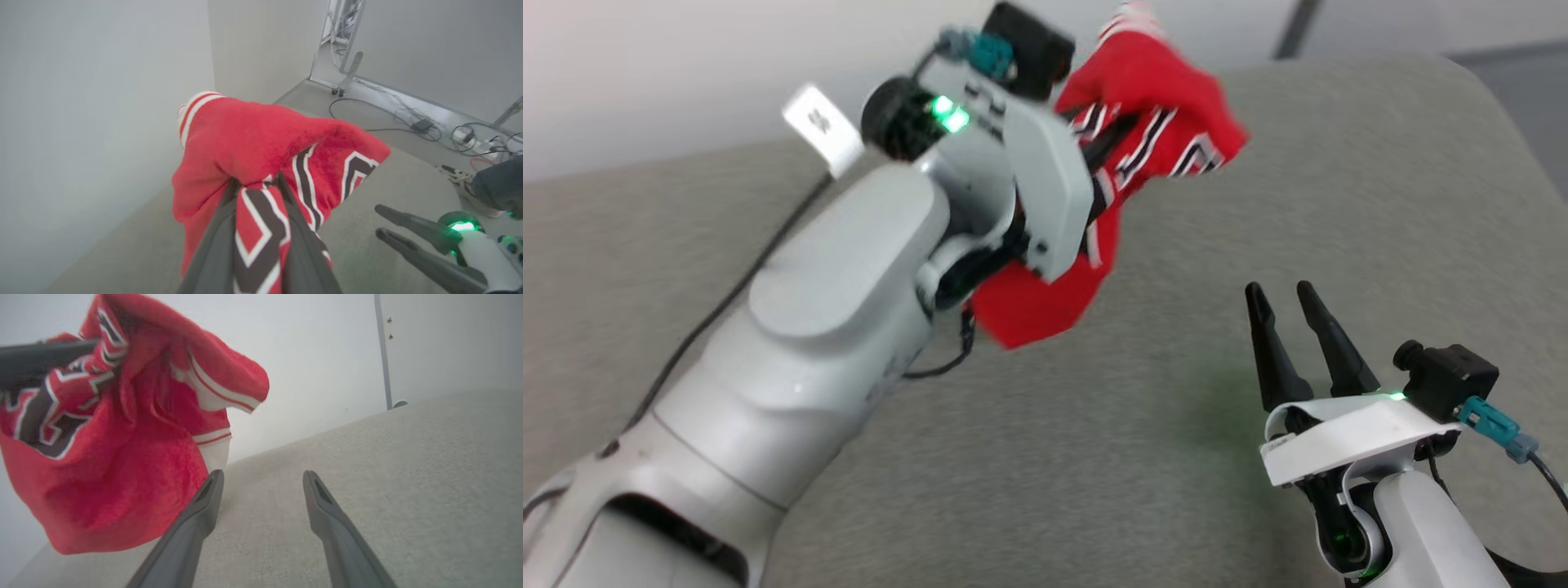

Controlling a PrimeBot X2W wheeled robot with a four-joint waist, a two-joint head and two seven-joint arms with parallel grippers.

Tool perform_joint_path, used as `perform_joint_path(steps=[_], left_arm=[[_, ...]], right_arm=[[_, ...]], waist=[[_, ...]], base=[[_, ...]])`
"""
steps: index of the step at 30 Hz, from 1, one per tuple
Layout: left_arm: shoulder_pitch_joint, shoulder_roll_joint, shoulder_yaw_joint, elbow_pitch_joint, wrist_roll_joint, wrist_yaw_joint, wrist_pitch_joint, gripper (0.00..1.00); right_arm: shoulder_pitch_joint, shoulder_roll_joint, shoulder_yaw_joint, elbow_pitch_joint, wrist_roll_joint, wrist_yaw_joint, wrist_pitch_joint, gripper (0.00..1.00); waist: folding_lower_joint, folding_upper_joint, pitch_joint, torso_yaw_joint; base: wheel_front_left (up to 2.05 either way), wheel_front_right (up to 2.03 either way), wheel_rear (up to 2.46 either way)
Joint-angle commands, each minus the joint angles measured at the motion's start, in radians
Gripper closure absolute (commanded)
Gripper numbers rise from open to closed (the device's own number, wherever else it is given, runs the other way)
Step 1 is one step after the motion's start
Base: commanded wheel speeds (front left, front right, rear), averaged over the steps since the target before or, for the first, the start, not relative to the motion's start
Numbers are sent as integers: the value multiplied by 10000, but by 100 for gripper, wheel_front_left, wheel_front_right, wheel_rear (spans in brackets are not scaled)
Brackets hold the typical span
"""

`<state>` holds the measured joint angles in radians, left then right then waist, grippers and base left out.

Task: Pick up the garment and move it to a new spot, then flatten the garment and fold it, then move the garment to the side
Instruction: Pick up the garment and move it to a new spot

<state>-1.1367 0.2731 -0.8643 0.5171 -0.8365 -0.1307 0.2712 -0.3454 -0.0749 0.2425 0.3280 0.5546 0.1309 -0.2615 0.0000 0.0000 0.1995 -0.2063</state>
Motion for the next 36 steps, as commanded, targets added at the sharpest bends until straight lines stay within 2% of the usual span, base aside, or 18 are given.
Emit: perform_joint_path(steps=[1, 2, 4, 8, 11, 15, 20, 29, 30, 32, 33, 36], left_arm=[[-318, 11, 95, 10, -269, 11, -116, 100], [-295, -110, 144, 151, -972, 10, -125, 100], [-275, -107, 169, 243, -1327, 10, -53, 100], [-94, 339, 146, 810, -2409, 10, 225, 100], [-4, 1023, -326, 1612, -2304, 10, 311, 100], [-64, 1631, -834, 2826, -2058, 10, 370, 100], [-81, 1756, -1475, 3686, -1992, 10, 668, 100], [214, 1766, -3096, 4428, -1690, 21, 1471, 100], [222, 1736, -3195, 4415, -1756, 21, 1434, 89], [179, 1674, -3295, 4346, -1858, 19, 1180, 49], [140, 1648, -3343, 4278, -1930, 18, 1038, 0], [-50, 1594, -3406, 4092, -2042, 9, 452, 0]], right_arm=[[-93, 84, -53, -37, 65, -3, -44, 0], [-31, 119, -183, -45, 118, -3, -44, 0], [-12, 138, -218, -48, 134, -3, -44, 0], [-96, 206, -245, -99, 238, -3, -44, 0], [-195, 235, -171, -143, 315, -3, -44, 0], [-264, 246, -79, -207, 501, -3, -44, 0], [-329, 246, 10, -282, 733, -3, -44, 0], [-590, 245, 217, -325, 752, -3, -44, 0], [-564, 245, 197, -315, 688, -3, -44, 0], [-513, 244, 140, -262, 558, -3, -44, 0], [-491, 244, 116, -233, 464, -3, -44, 0], [-402, 228, 47, -95, 135, -3, -44, 0]], waist=[[0, 0, 939, -1261], [0, 0, 1049, -1513], [0, 0, 1107, -1626], [0, 0, 1332, -2034], [0, 0, 1472, -2271], [0, 0, 1654, -2477], [0, 0, 1890, -2529], [0, 0, 2150, -2522], [0, 0, 2115, -2474], [0, 0, 1993, -2320], [0, 0, 1904, -2219], [0, 0, 1539, -1832]], base=[[0, 0, 0], [0, 0, 0], [0, 0, 0], [0, 0, 0], [0, 0, 0], [0, 0, 0], [0, 0, 0], [0, 0, 0], [0, 0, 0], [0, 0, 0], [0, 0, 0], [0, 0, 0]])
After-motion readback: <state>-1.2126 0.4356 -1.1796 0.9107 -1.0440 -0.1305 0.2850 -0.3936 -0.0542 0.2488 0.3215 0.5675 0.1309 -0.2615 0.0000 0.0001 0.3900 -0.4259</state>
